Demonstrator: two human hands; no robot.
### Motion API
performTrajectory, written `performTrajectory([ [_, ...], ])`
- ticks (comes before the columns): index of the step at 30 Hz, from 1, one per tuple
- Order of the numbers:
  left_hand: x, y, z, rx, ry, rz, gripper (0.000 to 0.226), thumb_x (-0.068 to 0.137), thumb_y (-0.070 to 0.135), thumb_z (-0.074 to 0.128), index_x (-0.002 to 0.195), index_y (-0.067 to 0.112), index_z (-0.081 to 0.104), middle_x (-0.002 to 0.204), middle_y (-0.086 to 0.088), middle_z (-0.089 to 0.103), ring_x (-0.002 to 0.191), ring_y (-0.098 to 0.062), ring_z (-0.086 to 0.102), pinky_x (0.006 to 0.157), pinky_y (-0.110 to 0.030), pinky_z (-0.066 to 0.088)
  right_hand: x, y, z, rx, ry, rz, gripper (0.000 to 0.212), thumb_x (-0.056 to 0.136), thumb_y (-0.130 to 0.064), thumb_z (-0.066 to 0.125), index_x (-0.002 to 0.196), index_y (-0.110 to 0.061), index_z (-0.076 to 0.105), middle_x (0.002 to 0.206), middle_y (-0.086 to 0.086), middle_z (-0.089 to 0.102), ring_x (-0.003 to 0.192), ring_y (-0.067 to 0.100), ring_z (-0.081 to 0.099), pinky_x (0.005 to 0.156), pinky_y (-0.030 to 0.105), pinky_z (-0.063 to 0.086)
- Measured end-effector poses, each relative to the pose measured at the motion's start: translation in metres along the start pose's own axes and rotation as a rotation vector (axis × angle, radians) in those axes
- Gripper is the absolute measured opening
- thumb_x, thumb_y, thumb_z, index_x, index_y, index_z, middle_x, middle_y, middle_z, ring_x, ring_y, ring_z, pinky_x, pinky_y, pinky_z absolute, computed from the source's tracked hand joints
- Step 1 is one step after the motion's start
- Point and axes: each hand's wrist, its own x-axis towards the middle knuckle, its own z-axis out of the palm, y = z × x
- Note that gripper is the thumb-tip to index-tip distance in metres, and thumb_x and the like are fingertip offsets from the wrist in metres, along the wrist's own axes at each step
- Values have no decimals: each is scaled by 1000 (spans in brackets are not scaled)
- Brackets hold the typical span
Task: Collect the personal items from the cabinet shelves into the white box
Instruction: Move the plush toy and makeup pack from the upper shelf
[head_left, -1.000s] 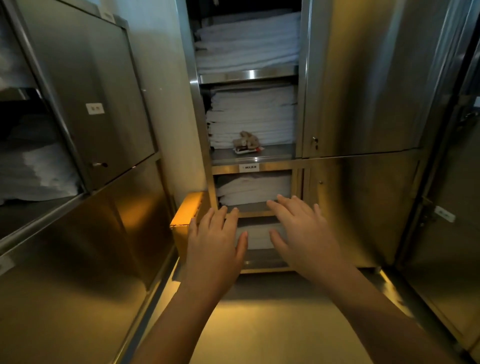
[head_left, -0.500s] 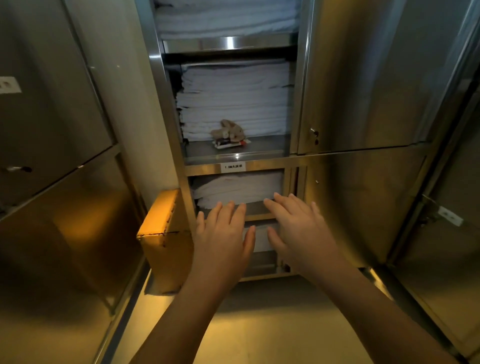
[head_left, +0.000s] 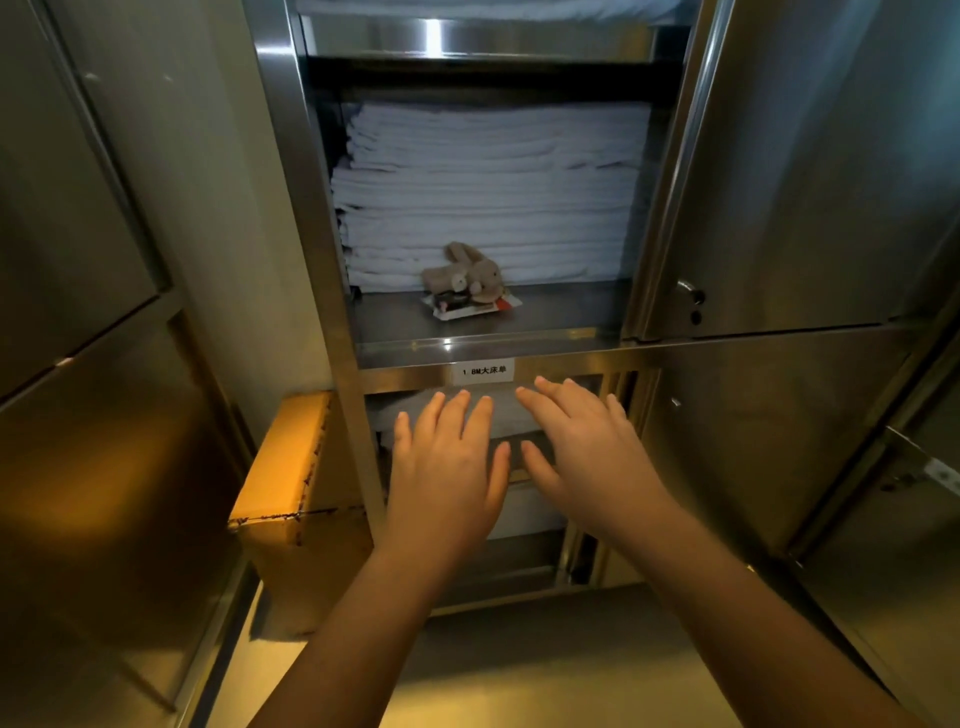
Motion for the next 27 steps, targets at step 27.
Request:
performTrajectory([
  [27, 289, -46, 149, 91, -44, -84, 51, 95, 34, 39, 142, 18, 28, 148, -6, 29, 138, -22, 16, 111, -41, 3, 300, 166, 112, 65, -61, -82, 54, 90, -30, 48, 141, -28, 29, 147, 0, 30, 135, 23, 21, 111, 49, 12],
])
